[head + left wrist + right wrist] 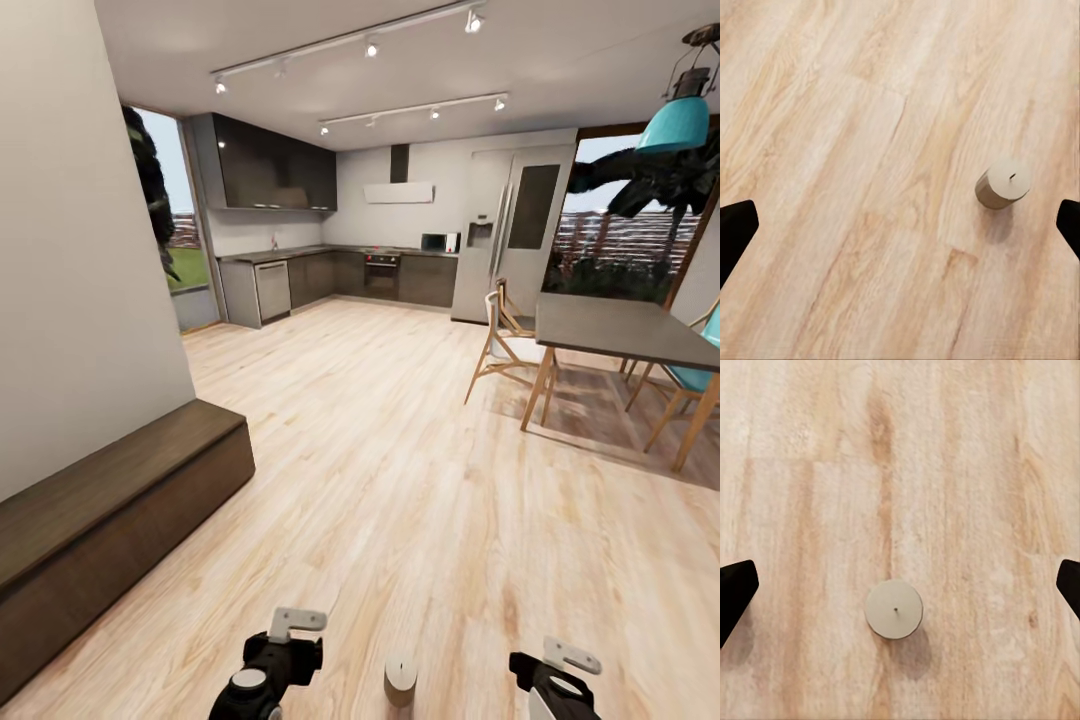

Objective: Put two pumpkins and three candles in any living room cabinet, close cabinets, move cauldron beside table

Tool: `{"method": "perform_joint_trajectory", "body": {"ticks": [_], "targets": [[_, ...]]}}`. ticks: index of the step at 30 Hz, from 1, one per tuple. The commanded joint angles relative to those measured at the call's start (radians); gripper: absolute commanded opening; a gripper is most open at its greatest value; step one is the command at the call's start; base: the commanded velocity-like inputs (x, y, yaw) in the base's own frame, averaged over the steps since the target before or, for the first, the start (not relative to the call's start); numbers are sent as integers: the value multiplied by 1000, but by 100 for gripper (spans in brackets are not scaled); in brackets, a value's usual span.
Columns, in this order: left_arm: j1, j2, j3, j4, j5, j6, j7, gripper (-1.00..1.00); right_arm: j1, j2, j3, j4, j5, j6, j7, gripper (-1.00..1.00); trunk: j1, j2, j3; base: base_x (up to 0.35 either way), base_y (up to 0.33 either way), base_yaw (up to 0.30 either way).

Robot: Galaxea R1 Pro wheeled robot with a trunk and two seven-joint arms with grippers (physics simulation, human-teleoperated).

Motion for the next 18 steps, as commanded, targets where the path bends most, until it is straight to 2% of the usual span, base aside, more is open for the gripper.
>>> {"method": "perform_joint_trajectory", "body": {"ticks": [1, 3, 9, 18], "targets": [[0, 0, -2, -14, 15, 4, 9, 100, -1, 0, -5, 0, 7, 0, -1, 100, 4, -8, -4, 0, 0, 0], [1, 1, -2, -30, 20, 4, 8, 100, -1, -1, -6, 0, 7, 0, -1, 100, 12, -22, -10, 0, 0, 0], [8, 1, -4, -146, 23, 4, 7, 100, -1, -1, -4, -5, 8, -2, 1, 100, 35, -64, -29, 0, 0, 0], [14, 1, -6, -167, 23, -3, 8, 100, -1, 2, 0, -13, 8, -3, 1, 100, 69, -127, -57, 0, 0, 0]]}}
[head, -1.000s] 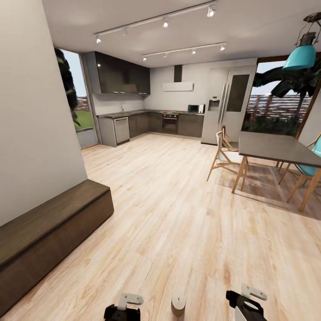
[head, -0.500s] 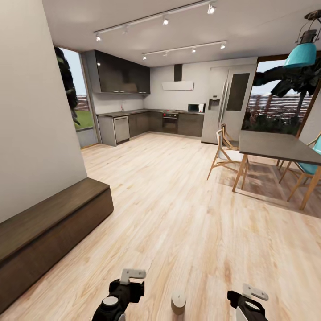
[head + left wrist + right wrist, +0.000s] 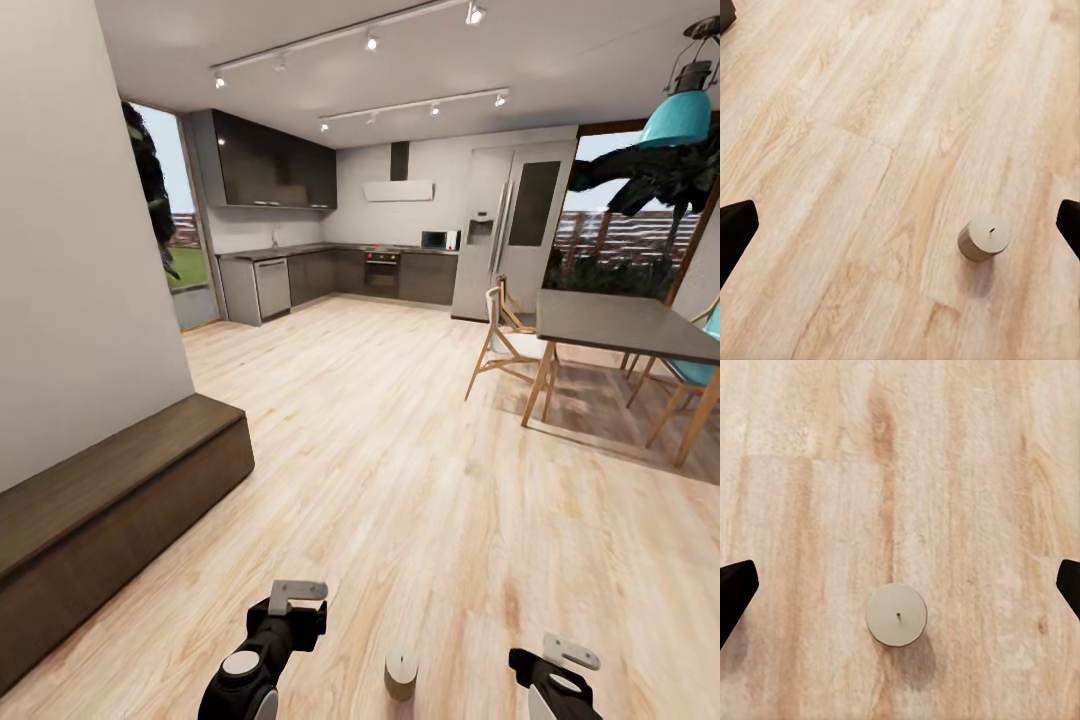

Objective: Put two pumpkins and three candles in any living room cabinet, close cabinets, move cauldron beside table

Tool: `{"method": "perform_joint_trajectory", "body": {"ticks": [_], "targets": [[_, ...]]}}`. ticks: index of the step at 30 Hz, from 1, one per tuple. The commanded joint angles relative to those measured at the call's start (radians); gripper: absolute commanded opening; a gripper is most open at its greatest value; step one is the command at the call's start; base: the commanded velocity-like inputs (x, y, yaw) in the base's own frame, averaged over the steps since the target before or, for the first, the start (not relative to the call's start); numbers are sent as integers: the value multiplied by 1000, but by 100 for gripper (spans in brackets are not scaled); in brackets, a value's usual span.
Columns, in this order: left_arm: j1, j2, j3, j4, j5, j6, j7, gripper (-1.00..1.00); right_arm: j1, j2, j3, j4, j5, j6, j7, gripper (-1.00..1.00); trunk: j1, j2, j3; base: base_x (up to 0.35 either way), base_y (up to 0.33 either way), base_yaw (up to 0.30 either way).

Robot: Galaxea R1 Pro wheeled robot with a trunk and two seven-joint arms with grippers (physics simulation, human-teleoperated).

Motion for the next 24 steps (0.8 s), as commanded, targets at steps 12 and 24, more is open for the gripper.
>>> {"method": "perform_joint_trajectory", "body": {"ticks": [12, 24], "targets": [[1, 1, -1, 3, 10, 1, 10, 100, -1, 1, -6, 1, 7, 0, -1, 100, 46, -85, -39, 0, 0, 0], [1, 8, -2, 1, 10, 1, 10, 100, -1, -1, -8, 3, 7, 0, -1, 100, 92, -169, -76, 0, 0, 0]]}}
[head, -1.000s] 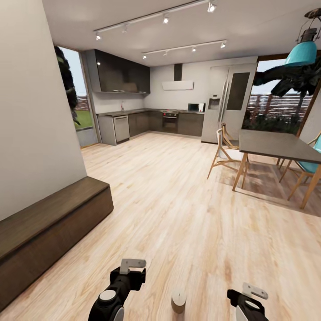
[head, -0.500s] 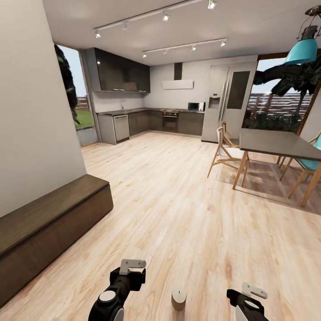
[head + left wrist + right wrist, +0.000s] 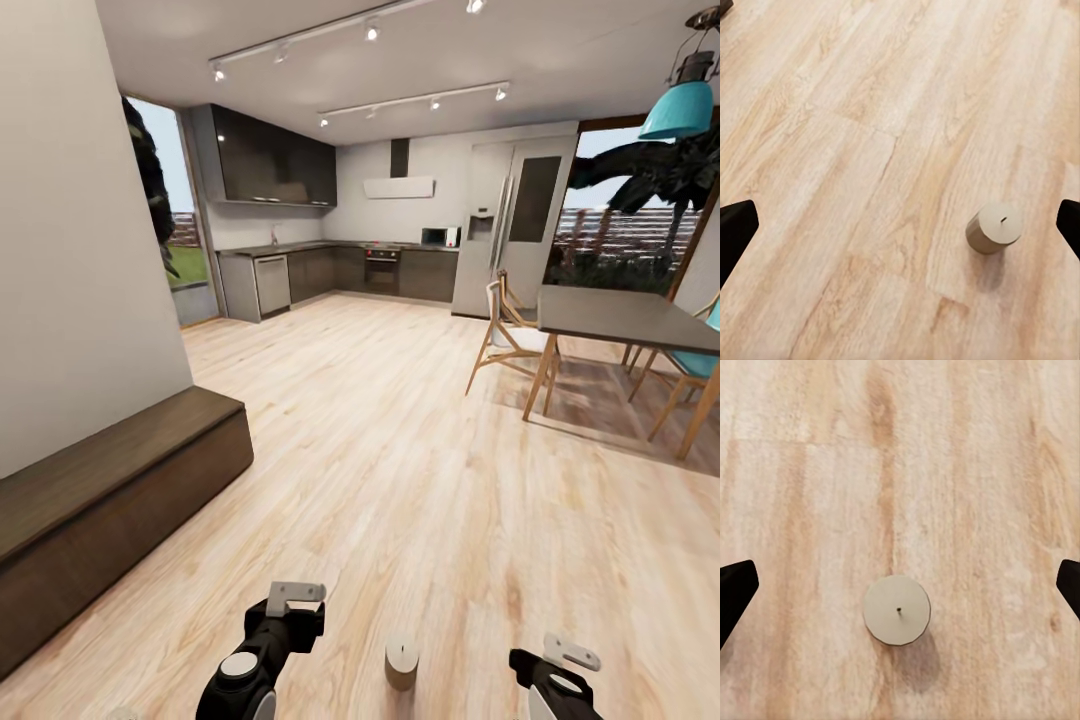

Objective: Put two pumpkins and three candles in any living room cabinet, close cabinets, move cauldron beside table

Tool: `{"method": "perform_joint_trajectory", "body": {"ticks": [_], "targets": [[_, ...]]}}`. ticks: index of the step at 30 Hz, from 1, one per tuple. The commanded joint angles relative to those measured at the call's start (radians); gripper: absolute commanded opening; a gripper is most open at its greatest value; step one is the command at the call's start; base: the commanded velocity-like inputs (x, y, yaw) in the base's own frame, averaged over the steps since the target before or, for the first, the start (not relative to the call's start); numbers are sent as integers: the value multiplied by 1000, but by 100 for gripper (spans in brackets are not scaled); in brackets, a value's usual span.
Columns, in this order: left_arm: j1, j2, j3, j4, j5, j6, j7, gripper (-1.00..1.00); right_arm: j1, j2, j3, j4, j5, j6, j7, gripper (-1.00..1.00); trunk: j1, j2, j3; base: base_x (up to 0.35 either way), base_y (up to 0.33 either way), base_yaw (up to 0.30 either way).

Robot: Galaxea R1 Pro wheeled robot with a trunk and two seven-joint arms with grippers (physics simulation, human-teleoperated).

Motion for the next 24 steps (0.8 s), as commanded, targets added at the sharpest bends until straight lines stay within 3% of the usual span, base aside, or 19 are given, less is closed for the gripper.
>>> {"method": "perform_joint_trajectory", "body": {"ticks": [1, 24], "targets": [[-1, 1, -2, -1, 11, 3, 9, 100, -1, 0, -5, 0, 7, 0, -1, 100, 4, -8, -4, 0, 0, 0], [9, 2, -1, -26, 11, 2, 7, 100, -1, -1, -2, 3, 7, 0, 0, 100, 92, -169, -76, 0, 0, 0]]}}
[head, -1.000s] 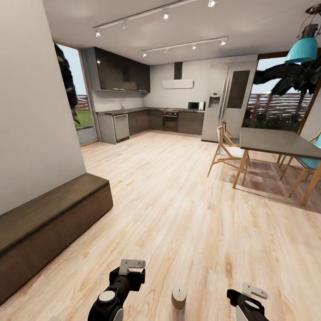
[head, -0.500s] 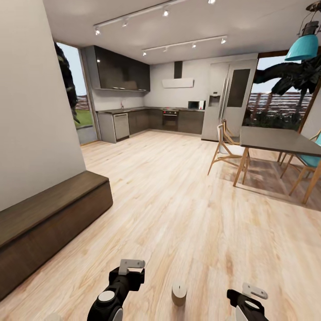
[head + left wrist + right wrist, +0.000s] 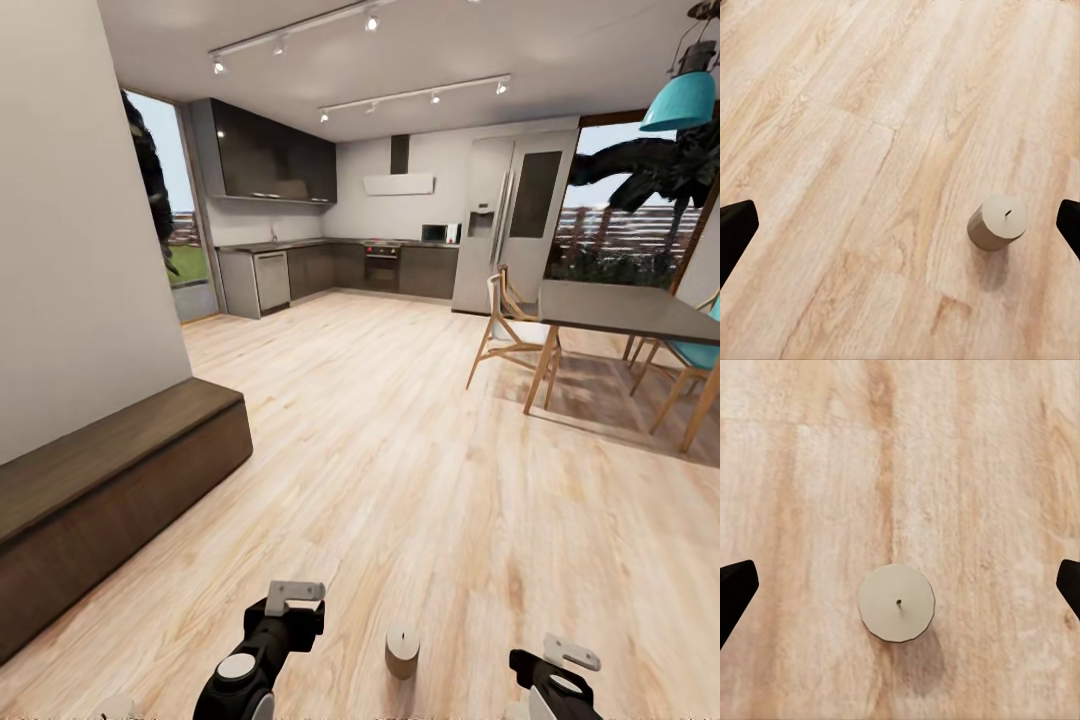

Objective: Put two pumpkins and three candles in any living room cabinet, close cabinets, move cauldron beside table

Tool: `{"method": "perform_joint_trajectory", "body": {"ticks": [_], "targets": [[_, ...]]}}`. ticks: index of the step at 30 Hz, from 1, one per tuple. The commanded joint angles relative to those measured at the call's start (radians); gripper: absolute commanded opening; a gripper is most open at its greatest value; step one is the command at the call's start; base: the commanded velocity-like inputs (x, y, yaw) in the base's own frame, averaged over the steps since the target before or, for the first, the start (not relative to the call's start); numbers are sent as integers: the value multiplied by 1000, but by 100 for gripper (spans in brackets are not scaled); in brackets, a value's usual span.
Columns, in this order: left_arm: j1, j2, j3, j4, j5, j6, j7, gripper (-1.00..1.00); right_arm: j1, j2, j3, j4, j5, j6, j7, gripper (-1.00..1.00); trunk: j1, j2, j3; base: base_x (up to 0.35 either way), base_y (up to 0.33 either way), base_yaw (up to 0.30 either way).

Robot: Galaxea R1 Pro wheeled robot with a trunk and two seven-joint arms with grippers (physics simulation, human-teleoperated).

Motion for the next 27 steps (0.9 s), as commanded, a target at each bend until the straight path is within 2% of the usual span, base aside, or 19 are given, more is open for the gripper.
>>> {"method": "perform_joint_trajectory", "body": {"ticks": [1, 4, 6, 10, 13, 19, 27], "targets": [[1, 1, -1, -5, 11, 3, 9, 100, -1, -2, -6, 0, 7, 0, -1, 100, 4, -8, -4, 0, 0, 0], [10, 1, -1, -16, 11, 3, 8, 100, -1, -7, -6, 0, 7, 0, 4, 100, 15, -29, -14, 0, 0, 0], [19, 1, 0, -25, 11, 4, 8, 100, -1, -10, -6, 0, 8, 1, 34, 100, 23, -43, -20, 0, 0, 0], [25, 1, 0, -34, 11, -5, 7, 100, -1, -34, -6, -2, 9, 12, 154, 100, 38, -71, -32, 0, 0, 0], [27, 1, -1, -36, 11, -11, 7, 100, -4, -51, -5, 1, 10, 22, 199, 100, 50, -92, -42, 0, 0, 0], [29, 1, -2, -41, 10, -15, 7, 100, -8, -63, 13, 9, 20, 58, 226, 100, 73, -134, -61, 0, 0, 0], [35, 1, -4, -43, 10, -16, 7, 100, -7, -80, 16, 12, 19, 64, 228, 100, 103, -190, -86, 0, 0, 0]]}}
